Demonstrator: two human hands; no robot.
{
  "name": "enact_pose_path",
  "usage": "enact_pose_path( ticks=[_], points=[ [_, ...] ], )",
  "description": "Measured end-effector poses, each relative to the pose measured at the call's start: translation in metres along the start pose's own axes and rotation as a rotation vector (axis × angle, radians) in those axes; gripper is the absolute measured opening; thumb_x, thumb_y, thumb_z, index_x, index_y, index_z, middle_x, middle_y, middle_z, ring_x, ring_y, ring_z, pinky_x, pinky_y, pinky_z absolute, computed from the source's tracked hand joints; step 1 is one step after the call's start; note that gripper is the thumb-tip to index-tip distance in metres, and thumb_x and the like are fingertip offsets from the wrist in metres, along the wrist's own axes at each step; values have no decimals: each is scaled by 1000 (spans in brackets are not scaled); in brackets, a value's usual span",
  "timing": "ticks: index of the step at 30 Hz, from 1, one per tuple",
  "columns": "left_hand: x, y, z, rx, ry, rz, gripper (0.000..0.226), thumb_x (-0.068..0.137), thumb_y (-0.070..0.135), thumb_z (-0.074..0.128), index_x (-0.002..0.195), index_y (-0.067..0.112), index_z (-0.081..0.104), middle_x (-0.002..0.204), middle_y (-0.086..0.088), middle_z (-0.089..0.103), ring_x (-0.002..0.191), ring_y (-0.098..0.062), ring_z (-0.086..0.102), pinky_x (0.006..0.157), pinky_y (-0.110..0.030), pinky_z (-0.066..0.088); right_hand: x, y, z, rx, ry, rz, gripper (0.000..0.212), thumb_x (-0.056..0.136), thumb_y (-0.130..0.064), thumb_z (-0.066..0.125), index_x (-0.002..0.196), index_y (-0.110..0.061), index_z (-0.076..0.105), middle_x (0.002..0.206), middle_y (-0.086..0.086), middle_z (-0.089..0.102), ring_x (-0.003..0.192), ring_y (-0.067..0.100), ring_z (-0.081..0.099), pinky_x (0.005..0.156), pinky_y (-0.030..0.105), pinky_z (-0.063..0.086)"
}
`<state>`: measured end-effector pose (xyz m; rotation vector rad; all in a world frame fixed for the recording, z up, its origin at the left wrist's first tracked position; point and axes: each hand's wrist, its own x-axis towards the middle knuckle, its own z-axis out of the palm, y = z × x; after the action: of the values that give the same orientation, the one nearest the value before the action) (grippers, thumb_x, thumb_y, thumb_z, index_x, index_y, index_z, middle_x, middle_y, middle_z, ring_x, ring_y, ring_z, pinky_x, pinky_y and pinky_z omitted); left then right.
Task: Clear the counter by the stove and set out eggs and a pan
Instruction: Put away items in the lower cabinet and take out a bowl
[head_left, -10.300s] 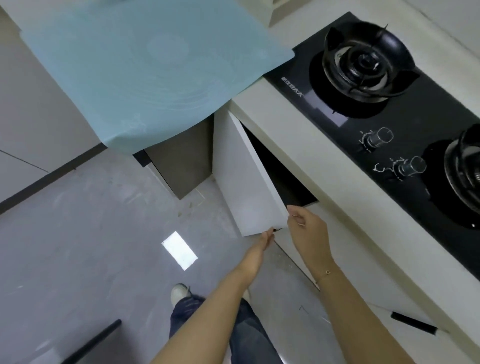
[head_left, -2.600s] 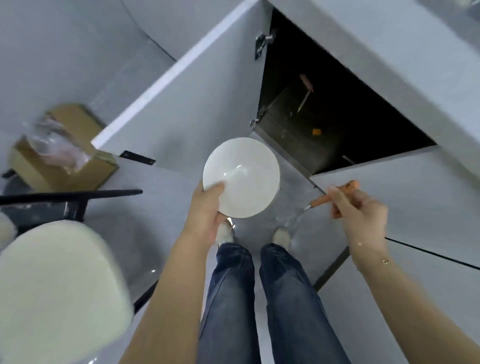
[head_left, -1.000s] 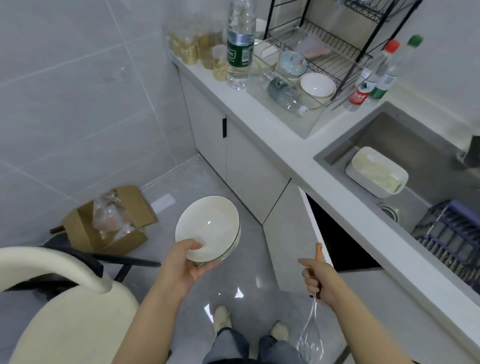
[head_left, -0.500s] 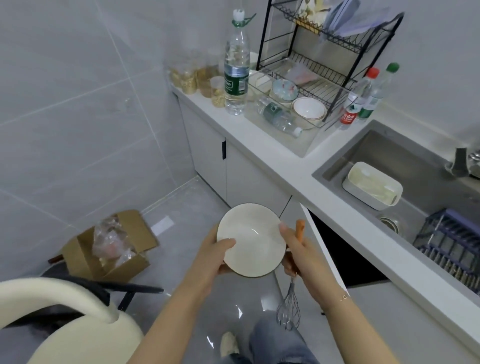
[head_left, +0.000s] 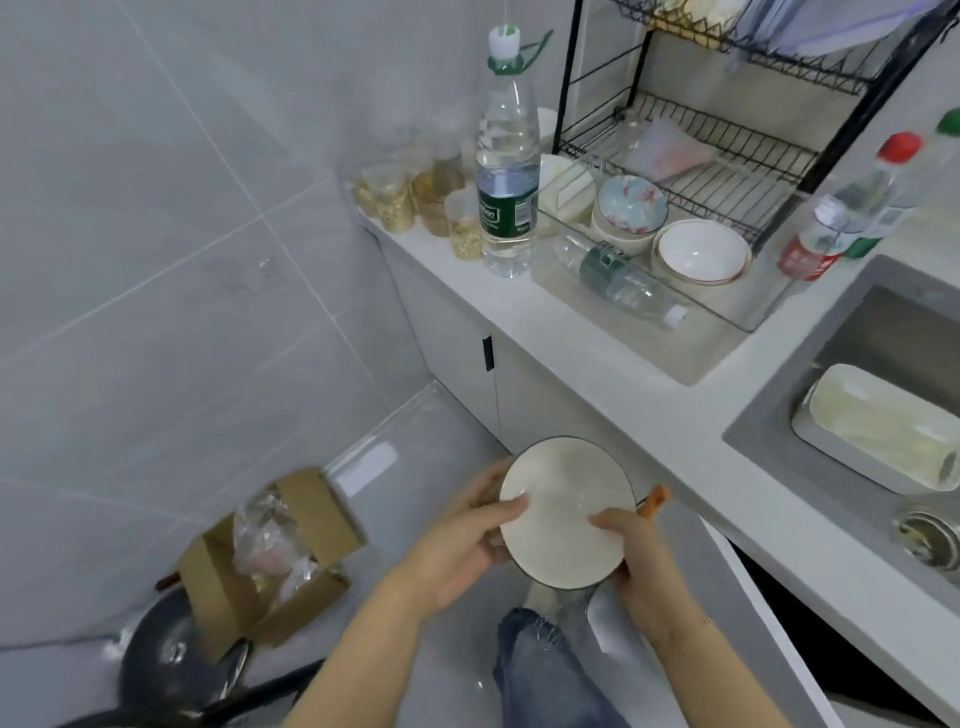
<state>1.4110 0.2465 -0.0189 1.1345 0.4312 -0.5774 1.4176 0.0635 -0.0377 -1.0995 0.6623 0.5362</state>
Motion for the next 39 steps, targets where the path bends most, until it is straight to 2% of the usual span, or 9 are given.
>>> enact_pose_path(
  ticks=[6, 10, 15, 18, 23, 27, 31, 35, 39],
  points=[
    [92, 68, -51, -68, 281, 118, 26, 95, 8, 51, 119, 14, 60, 113, 0, 69, 104, -16, 65, 78, -26, 51, 50, -28, 31, 126, 106, 2, 43, 75, -11, 59, 111, -32, 49, 111, 20, 64, 87, 28, 57, 74, 40, 47],
    [159, 94, -80, 176, 429, 43, 29, 93, 7, 51, 119, 15, 61, 114, -2, 62, 105, -18, 56, 88, -33, 47, 71, -37, 48, 72, 214, -21, 49, 87, -5, 51, 107, -47, 37, 106, 9, 58, 88, 28, 56, 74, 43, 47],
    [239, 121, -97, 368, 351, -59, 16, 84, 7, 51, 97, 10, 57, 92, -8, 53, 84, -18, 46, 73, -30, 35, 93, -49, 76, -5, 285, -59, 46, 87, 2, 46, 68, -37, 31, 95, 6, 51, 80, 24, 48, 63, 39, 40],
    [287, 117, -108, 462, 316, -62, 31, 73, 6, 58, 103, -1, 55, 104, -15, 59, 101, -27, 55, 77, -29, 39, 101, -53, 91, 59, 357, -85, 52, 87, 4, 45, 62, -40, 37, 96, 6, 48, 78, 24, 48, 64, 37, 39],
    [327, 112, -113, 503, 291, -129, 32, 85, -7, 49, 117, -3, 51, 106, -9, 53, 86, -20, 49, 65, -26, 40, 121, -54, 114, 165, 513, -93, 52, 86, 3, 46, 68, -44, 33, 94, 3, 51, 80, 24, 48, 65, 35, 39],
    [332, 94, -127, 605, 254, -80, 27, 82, -9, 50, 105, 5, 47, 101, -10, 51, 96, -22, 50, 72, -25, 40, 126, -57, 137, 185, 482, -104, 46, 87, 2, 46, 77, -41, 32, 91, 0, 49, 76, 20, 44, 62, 34, 34],
    [323, 88, -147, 846, 161, 39, 47, 82, -7, 51, 127, 5, 46, 121, -11, 53, 109, -28, 53, 86, -29, 43, 128, -56, 153, 209, 480, -120, 44, 87, 3, 46, 79, -37, 30, 87, 0, 46, 67, 18, 38, 58, 32, 31],
    [306, 84, -167, 1080, -29, 190, 57, 80, -6, 51, 134, 10, 47, 144, 3, 39, 112, -25, 55, 78, -13, 38, 126, -56, 165, 213, 508, -109, 46, 87, 2, 46, 85, -43, 35, 88, 1, 46, 69, 20, 38, 59, 33, 31],
    [289, 85, -181, 1052, -36, 197, 62, 81, -5, 50, 136, 21, 40, 134, 1, 47, 103, -27, 58, 71, -16, 38, 126, -52, 175, 171, 512, -119, 47, 87, 3, 44, 83, -42, 31, 96, 2, 49, 74, 21, 42, 58, 33, 34]
  ],
)
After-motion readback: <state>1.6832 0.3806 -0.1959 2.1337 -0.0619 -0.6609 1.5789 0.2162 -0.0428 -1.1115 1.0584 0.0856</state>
